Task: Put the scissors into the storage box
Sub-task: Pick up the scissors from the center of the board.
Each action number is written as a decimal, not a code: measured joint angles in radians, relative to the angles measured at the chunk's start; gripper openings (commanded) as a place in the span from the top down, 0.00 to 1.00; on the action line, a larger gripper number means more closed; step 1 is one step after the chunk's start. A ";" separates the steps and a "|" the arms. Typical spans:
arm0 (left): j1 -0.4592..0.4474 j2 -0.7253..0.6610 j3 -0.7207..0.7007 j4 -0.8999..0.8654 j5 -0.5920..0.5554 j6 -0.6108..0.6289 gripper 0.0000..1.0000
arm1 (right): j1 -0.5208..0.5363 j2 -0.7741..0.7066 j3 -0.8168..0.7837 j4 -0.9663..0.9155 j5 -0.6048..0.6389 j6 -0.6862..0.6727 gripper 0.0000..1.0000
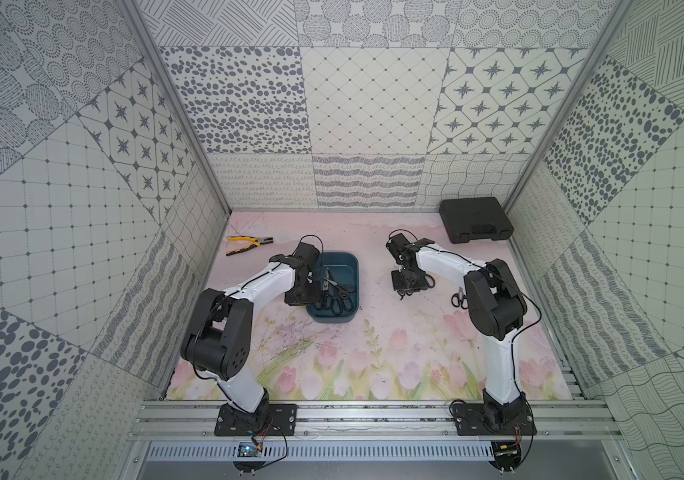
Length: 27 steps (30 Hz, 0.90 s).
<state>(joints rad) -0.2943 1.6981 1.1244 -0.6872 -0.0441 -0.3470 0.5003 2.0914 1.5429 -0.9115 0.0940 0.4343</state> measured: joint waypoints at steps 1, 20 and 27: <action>0.000 -0.002 -0.002 0.002 0.000 -0.001 0.93 | -0.006 0.000 0.000 0.000 -0.013 0.005 0.70; -0.002 -0.026 -0.020 0.017 0.026 -0.035 0.62 | -0.024 0.003 0.000 -0.002 -0.040 0.028 0.93; -0.003 -0.061 -0.018 0.012 0.026 -0.055 0.42 | -0.024 0.000 0.001 -0.002 -0.041 0.023 1.00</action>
<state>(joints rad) -0.2977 1.6367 1.1061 -0.6754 -0.0181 -0.4023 0.4763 2.0914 1.5436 -0.9134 0.0532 0.4568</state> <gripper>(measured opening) 0.540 0.121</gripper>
